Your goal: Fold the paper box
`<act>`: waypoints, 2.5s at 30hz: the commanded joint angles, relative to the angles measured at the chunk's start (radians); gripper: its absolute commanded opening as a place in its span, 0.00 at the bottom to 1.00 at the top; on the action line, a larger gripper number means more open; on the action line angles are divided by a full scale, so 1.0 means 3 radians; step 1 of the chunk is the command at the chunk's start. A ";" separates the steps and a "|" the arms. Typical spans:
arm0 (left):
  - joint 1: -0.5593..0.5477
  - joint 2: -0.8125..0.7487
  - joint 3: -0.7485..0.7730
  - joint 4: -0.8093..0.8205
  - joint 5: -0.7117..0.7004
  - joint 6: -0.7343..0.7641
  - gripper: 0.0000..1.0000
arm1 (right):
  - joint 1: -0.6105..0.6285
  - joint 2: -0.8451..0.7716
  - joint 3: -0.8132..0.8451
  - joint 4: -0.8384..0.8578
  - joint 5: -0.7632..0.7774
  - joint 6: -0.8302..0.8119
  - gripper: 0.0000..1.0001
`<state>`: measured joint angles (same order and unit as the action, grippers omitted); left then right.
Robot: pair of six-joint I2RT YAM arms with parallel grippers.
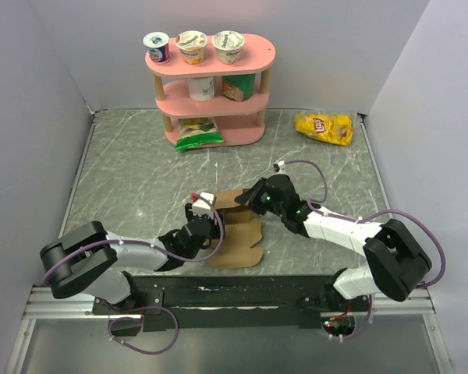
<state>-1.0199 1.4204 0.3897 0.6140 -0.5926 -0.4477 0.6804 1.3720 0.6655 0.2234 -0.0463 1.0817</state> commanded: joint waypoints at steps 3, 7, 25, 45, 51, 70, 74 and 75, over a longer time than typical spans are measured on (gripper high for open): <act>-0.0011 -0.0143 -0.0403 0.0770 0.0272 -0.0205 0.85 | -0.0054 -0.0145 0.0042 -0.0238 -0.0029 -0.0062 0.05; 0.0020 0.0061 -0.0419 0.1138 0.0329 -0.0256 0.86 | -0.0090 -0.0217 0.0047 -0.0284 -0.0055 -0.0037 0.06; 0.0096 0.1069 -0.0159 0.2300 0.0110 -0.0267 0.52 | -0.0141 -0.0258 -0.0158 -0.0218 -0.0025 0.0045 0.07; 0.0510 0.0369 0.0526 -0.0317 0.0339 -0.0129 0.04 | -0.0151 -0.1628 -0.0510 -0.1266 0.0696 -0.0696 0.75; 0.0582 0.0353 0.0639 -0.0707 0.0406 0.0050 0.01 | 0.0002 -0.1312 -0.0572 -0.1052 0.0747 -0.0701 0.62; 0.0582 0.0430 0.0624 -0.0605 0.0309 0.0163 0.01 | 0.0192 0.0059 -0.0132 -0.0326 0.1034 -0.0875 0.30; 0.0582 0.0419 0.0619 -0.0594 0.0303 0.0173 0.01 | 0.0192 0.0202 -0.0071 -0.0182 0.0978 -0.0875 0.29; 0.0582 0.0424 0.0624 -0.0605 0.0308 0.0173 0.01 | 0.0197 0.0228 -0.0071 -0.0142 0.0963 -0.0875 0.29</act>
<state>-0.8452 1.5433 0.5671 0.4858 -0.4995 -0.4198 0.7311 1.4139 0.5968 0.0872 0.2272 0.8375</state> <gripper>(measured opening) 0.110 0.288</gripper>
